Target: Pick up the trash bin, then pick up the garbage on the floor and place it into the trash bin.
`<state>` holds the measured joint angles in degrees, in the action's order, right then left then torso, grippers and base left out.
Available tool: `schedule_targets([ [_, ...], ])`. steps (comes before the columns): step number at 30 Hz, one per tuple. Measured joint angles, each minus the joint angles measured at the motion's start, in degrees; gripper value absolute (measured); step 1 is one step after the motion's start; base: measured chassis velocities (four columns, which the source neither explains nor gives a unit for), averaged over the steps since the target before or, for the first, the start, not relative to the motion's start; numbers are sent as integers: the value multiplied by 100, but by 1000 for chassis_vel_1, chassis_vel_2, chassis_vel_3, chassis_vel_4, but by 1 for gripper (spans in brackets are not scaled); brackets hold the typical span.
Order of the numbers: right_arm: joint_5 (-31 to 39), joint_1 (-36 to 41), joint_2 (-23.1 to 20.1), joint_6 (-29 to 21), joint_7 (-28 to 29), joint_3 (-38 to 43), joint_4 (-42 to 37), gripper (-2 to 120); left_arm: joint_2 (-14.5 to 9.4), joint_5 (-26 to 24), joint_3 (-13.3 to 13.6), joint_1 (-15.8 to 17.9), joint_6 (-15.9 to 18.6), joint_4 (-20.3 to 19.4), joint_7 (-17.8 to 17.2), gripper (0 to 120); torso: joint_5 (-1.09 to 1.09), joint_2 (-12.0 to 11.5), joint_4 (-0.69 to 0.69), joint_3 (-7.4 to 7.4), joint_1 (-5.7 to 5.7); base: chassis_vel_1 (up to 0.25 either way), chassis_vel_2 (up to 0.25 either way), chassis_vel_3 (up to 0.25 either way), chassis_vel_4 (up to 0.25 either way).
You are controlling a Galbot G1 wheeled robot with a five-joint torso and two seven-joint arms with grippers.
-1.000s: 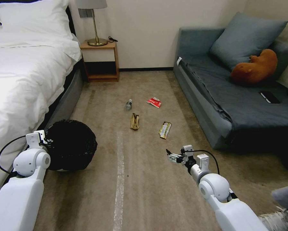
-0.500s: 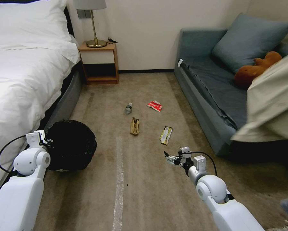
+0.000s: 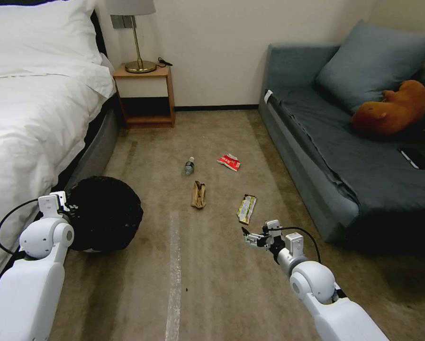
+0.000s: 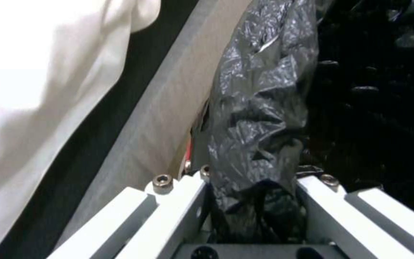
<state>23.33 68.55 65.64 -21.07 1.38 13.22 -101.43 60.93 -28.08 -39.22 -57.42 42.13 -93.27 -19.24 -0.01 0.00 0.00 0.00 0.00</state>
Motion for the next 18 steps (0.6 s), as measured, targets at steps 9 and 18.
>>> schedule_targets([
  [9, -20, 14, -23, -11, -8, -14, 1, 100, -78, -3, -14, 32, 0, 24, 25, 2, 1, 0, 0, 0, 0, -118, 114, 126, -119],
  [18, -52, 25, 16, -21, -6, -62, 38, 100, -60, 6, 15, 15, 1, 20, 40, 2, 0, 0, 0, 0, 0, -114, 119, 115, -107],
])
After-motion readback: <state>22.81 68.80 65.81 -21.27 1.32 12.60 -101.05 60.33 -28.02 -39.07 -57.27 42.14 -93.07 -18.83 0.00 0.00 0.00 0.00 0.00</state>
